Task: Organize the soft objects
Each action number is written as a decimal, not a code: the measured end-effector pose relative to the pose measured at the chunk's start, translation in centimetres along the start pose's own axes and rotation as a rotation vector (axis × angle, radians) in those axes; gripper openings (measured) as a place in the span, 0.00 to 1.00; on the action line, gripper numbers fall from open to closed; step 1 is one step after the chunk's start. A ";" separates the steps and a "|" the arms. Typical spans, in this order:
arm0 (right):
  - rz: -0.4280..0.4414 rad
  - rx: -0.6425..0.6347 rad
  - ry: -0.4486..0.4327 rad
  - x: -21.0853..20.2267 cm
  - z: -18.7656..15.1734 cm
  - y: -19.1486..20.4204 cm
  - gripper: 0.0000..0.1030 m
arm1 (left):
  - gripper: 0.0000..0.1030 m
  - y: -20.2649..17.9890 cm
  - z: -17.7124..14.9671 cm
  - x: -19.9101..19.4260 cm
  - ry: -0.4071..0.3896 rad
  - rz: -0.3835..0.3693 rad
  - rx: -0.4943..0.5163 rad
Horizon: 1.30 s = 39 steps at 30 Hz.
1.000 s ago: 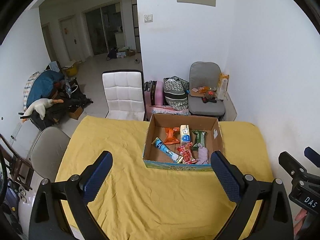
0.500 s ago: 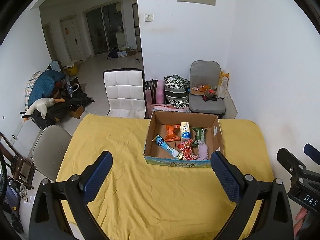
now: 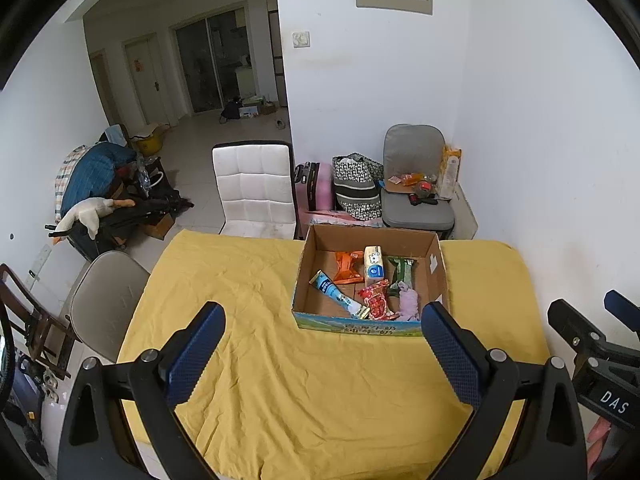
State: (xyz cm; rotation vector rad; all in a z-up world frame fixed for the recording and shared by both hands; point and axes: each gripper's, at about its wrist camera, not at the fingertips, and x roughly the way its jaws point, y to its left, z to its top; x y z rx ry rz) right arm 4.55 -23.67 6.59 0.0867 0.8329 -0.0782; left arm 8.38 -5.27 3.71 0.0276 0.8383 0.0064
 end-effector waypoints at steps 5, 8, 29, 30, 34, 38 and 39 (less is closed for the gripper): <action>-0.003 -0.007 -0.001 -0.1 -0.1 0.1 1.00 | 0.98 0.1 -0.2 -0.4 -0.005 -0.001 0.000; -0.011 -0.003 -0.006 -0.3 -0.3 -0.1 1.00 | 0.98 0.0 -0.1 -0.5 -0.001 -0.001 0.003; -0.015 0.004 -0.014 -0.8 -0.5 -0.3 1.00 | 1.00 0.6 -0.8 -1.1 0.000 -0.001 -0.003; -0.016 0.002 -0.014 -0.9 -0.5 -0.4 1.00 | 1.00 0.7 -0.8 -1.2 -0.001 -0.002 -0.007; -0.016 0.002 -0.015 -1.1 -0.5 -0.4 1.00 | 1.00 0.9 -0.9 -1.4 -0.006 -0.002 -0.010; -0.014 0.003 -0.014 -1.2 -0.5 -0.5 1.00 | 1.00 1.0 -0.8 -1.4 -0.009 0.003 -0.011; -0.013 0.003 -0.014 -1.2 -0.5 -0.5 1.00 | 1.00 1.1 -0.8 -1.5 -0.010 0.003 -0.012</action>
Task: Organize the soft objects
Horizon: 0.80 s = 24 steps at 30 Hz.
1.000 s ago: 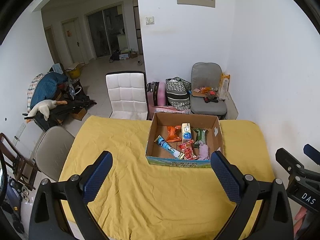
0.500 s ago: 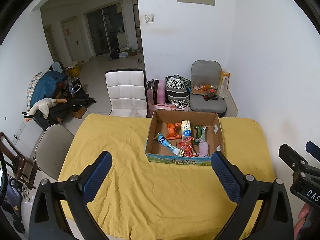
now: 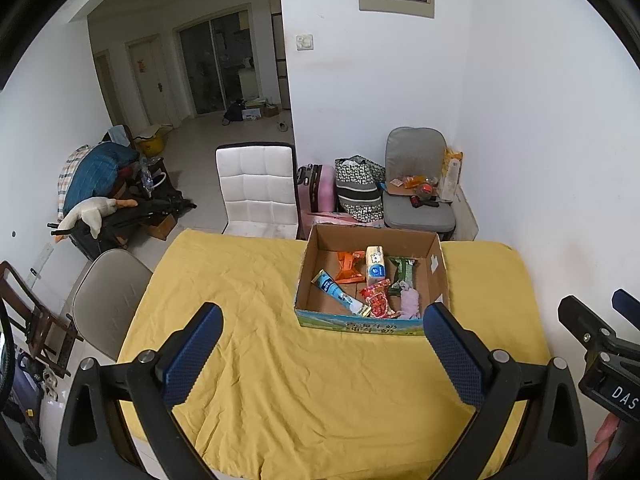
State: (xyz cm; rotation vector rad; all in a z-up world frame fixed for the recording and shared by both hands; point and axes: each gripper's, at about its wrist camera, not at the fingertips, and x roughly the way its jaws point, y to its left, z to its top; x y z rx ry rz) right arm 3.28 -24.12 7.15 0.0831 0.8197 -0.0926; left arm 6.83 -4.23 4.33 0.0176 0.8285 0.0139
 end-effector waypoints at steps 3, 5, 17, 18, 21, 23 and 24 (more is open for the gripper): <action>0.000 -0.001 0.000 -0.1 0.0 0.0 1.00 | 1.00 0.1 0.0 -0.1 -0.001 0.000 -0.001; 0.003 -0.001 -0.001 -0.1 0.0 0.1 1.00 | 1.00 0.1 0.0 -0.1 0.000 -0.001 0.000; 0.001 -0.006 -0.004 -0.2 0.0 0.1 1.00 | 1.00 0.3 0.0 -0.3 0.003 0.000 -0.006; 0.002 -0.005 -0.004 -0.2 0.0 0.1 1.00 | 1.00 0.4 0.0 -0.4 0.004 0.002 -0.008; 0.003 -0.007 -0.003 -0.2 -0.1 0.2 1.00 | 1.00 0.3 0.0 -0.5 0.003 0.005 -0.011; 0.007 -0.009 -0.001 -0.3 -0.1 0.3 1.00 | 1.00 0.4 0.0 -0.5 0.001 0.003 -0.013; 0.007 -0.010 -0.002 -0.3 -0.1 0.3 1.00 | 1.00 0.4 0.0 -0.5 0.002 0.003 -0.012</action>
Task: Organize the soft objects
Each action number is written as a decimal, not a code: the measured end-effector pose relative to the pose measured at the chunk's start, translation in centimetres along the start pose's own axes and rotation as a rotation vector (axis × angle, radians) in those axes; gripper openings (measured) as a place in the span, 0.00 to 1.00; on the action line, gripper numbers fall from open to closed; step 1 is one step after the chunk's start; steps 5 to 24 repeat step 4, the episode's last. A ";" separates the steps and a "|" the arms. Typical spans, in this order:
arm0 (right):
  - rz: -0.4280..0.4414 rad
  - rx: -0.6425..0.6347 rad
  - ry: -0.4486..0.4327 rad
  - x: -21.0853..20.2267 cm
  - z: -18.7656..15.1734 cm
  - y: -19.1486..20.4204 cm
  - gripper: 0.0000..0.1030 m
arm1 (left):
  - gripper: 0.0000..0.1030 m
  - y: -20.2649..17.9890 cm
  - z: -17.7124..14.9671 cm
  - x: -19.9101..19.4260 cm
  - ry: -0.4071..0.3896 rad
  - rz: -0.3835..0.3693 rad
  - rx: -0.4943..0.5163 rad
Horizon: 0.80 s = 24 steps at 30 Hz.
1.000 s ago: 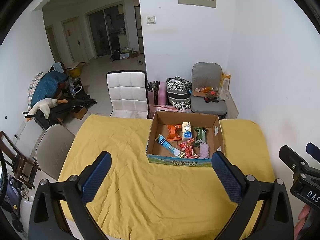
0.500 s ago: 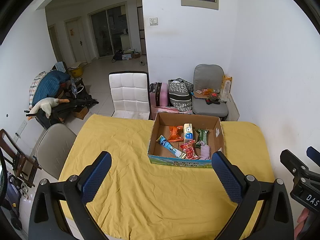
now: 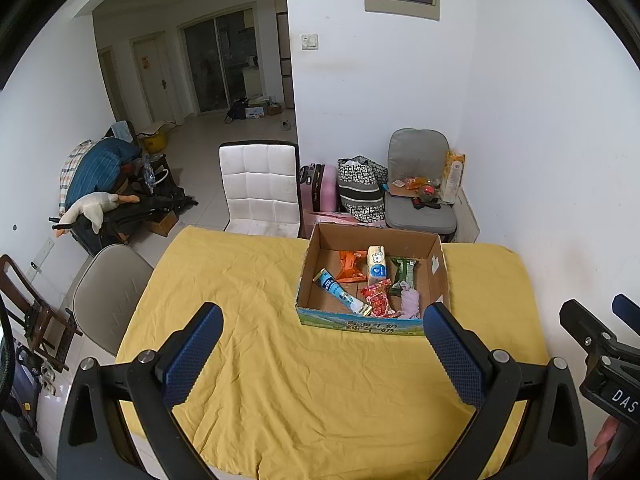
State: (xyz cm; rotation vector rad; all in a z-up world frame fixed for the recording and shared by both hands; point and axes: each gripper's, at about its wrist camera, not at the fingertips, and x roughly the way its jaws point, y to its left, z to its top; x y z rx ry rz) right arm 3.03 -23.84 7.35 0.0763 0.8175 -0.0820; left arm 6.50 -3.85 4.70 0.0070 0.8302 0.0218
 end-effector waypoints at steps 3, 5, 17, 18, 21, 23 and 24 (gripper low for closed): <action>0.003 0.002 0.001 -0.1 0.0 0.0 1.00 | 1.00 0.0 0.0 0.0 0.000 0.004 0.004; 0.003 0.001 0.001 -0.2 -0.1 0.1 1.00 | 1.00 -0.2 0.1 0.0 0.000 0.008 0.003; 0.003 0.001 0.001 -0.2 -0.1 0.1 1.00 | 1.00 -0.2 0.1 0.0 0.000 0.008 0.003; 0.003 0.001 0.001 -0.2 -0.1 0.1 1.00 | 1.00 -0.2 0.1 0.0 0.000 0.008 0.003; 0.003 0.001 0.001 -0.2 -0.1 0.1 1.00 | 1.00 -0.2 0.1 0.0 0.000 0.008 0.003; 0.003 0.001 0.001 -0.2 -0.1 0.1 1.00 | 1.00 -0.2 0.1 0.0 0.000 0.008 0.003; 0.003 0.001 0.001 -0.2 -0.1 0.1 1.00 | 1.00 -0.2 0.1 0.0 0.000 0.008 0.003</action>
